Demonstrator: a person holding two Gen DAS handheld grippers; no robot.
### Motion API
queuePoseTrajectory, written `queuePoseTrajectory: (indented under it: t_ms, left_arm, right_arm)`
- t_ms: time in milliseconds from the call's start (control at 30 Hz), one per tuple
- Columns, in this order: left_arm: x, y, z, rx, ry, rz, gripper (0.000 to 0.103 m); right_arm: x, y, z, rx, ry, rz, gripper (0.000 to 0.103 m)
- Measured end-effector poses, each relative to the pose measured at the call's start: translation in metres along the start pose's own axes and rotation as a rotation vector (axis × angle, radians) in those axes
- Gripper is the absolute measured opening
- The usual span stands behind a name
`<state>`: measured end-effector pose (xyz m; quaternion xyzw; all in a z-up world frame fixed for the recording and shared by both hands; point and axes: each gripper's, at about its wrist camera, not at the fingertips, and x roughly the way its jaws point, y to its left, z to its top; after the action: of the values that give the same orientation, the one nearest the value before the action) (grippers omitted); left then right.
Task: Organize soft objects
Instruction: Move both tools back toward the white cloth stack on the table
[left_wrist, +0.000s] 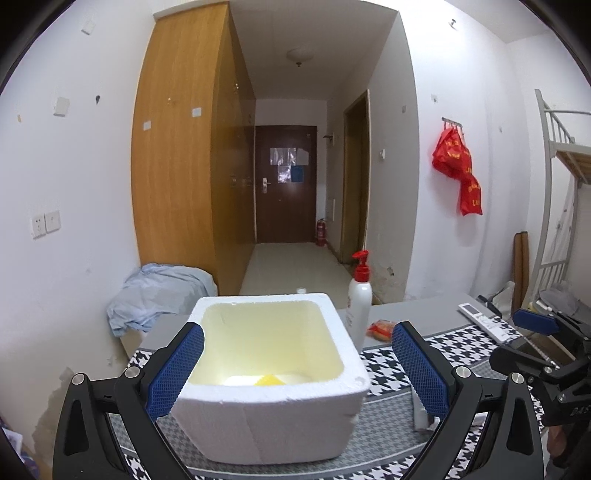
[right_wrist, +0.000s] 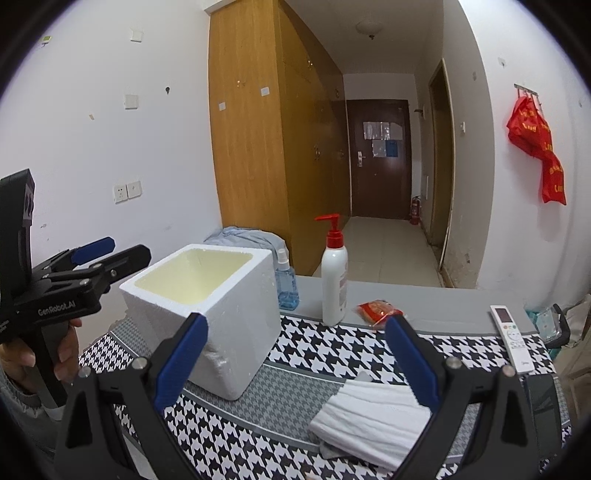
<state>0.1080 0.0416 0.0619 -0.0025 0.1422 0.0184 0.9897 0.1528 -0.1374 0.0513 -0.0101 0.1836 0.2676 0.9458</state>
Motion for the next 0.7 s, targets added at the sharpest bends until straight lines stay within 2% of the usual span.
queuePoseTrajectory:
  t_ms: [167,433,700]
  left_arm:
    - [-0.012,-0.008,-0.002,-0.001,-0.004,-0.041,0.102]
    - [-0.025,-0.02,-0.009,0.013,-0.018,-0.038,0.102]
    - [-0.029,-0.031,-0.019,0.032,-0.022,-0.076,0.102]
  right_arm:
    - [-0.01,0.0,-0.004,0.013,0.004,-0.005,0.099]
    - [-0.029,0.003,-0.012,-0.024,-0.034,-0.024,0.099]
    - [-0.035,0.0,-0.023,-0.025,-0.038,-0.043,0.099]
